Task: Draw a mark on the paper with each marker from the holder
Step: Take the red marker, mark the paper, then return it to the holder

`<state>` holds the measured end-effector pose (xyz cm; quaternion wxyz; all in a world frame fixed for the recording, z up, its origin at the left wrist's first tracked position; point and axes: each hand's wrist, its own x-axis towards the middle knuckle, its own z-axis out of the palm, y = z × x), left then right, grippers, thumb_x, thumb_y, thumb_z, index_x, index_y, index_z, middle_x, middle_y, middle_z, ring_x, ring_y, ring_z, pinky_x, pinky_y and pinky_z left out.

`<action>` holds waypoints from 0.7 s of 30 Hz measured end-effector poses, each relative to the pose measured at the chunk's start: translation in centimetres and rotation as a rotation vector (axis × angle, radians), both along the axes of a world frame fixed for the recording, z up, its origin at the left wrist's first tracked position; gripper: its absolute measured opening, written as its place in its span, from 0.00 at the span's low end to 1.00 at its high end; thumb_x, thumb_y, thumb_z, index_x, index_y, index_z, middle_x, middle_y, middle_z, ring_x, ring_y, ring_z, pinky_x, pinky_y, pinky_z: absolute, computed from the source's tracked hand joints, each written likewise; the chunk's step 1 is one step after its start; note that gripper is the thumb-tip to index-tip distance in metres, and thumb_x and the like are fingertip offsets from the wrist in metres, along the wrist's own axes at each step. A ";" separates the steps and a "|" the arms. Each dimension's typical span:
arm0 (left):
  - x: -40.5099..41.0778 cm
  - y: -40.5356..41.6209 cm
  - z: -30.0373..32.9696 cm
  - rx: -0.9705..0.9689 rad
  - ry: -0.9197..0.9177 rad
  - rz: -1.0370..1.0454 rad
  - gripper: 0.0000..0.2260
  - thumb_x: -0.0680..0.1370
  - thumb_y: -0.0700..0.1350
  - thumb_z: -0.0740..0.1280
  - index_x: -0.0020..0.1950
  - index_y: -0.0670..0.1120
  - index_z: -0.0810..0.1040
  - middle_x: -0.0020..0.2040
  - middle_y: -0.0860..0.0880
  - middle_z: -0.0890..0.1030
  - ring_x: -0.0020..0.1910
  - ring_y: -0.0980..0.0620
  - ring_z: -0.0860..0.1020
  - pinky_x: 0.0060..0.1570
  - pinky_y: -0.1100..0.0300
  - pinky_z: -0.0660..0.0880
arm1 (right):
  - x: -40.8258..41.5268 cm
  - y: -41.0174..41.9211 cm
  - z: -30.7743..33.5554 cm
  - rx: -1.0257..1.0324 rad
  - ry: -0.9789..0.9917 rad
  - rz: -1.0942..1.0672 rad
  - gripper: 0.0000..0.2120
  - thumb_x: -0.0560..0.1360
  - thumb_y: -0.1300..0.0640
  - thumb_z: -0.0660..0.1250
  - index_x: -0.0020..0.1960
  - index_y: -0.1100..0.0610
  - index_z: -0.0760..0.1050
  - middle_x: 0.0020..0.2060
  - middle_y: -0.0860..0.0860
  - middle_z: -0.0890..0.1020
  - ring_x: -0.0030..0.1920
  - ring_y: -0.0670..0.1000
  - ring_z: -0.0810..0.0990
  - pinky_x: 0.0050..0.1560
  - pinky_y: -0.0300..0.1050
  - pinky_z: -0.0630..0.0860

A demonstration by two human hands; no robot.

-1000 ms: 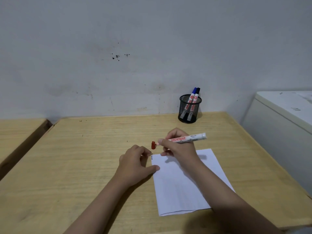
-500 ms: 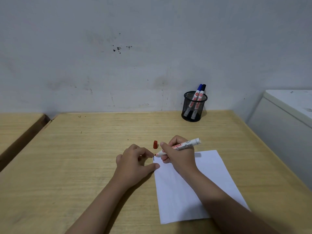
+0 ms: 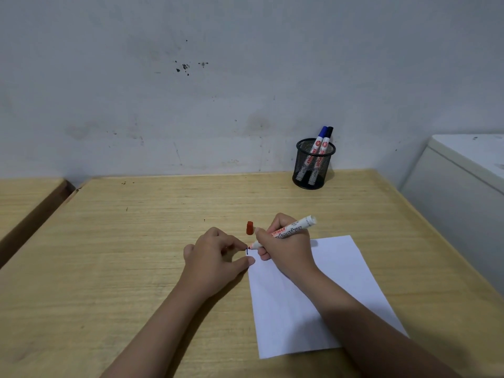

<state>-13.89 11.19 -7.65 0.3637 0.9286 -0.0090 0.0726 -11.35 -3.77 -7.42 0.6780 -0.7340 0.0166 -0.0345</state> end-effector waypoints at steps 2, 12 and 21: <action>0.0 0.0 0.0 0.015 -0.006 -0.008 0.09 0.64 0.57 0.74 0.42 0.61 0.80 0.45 0.55 0.75 0.44 0.61 0.74 0.50 0.56 0.58 | 0.1 0.1 0.0 -0.006 0.002 0.002 0.12 0.70 0.63 0.71 0.34 0.65 0.69 0.28 0.62 0.79 0.26 0.48 0.82 0.28 0.45 0.79; 0.2 0.2 -0.1 0.128 -0.032 -0.023 0.11 0.66 0.60 0.71 0.46 0.61 0.80 0.46 0.57 0.74 0.50 0.57 0.72 0.50 0.55 0.57 | 0.4 -0.2 0.1 0.031 0.050 0.041 0.15 0.68 0.69 0.67 0.30 0.59 0.64 0.17 0.49 0.73 0.19 0.50 0.75 0.24 0.40 0.70; 0.4 0.2 -0.2 0.172 -0.032 -0.064 0.19 0.66 0.59 0.71 0.55 0.59 0.73 0.53 0.59 0.72 0.54 0.56 0.71 0.54 0.55 0.58 | 0.2 -0.6 0.7 0.271 -0.023 -0.225 0.14 0.71 0.64 0.70 0.32 0.60 0.66 0.21 0.52 0.78 0.22 0.50 0.77 0.25 0.42 0.74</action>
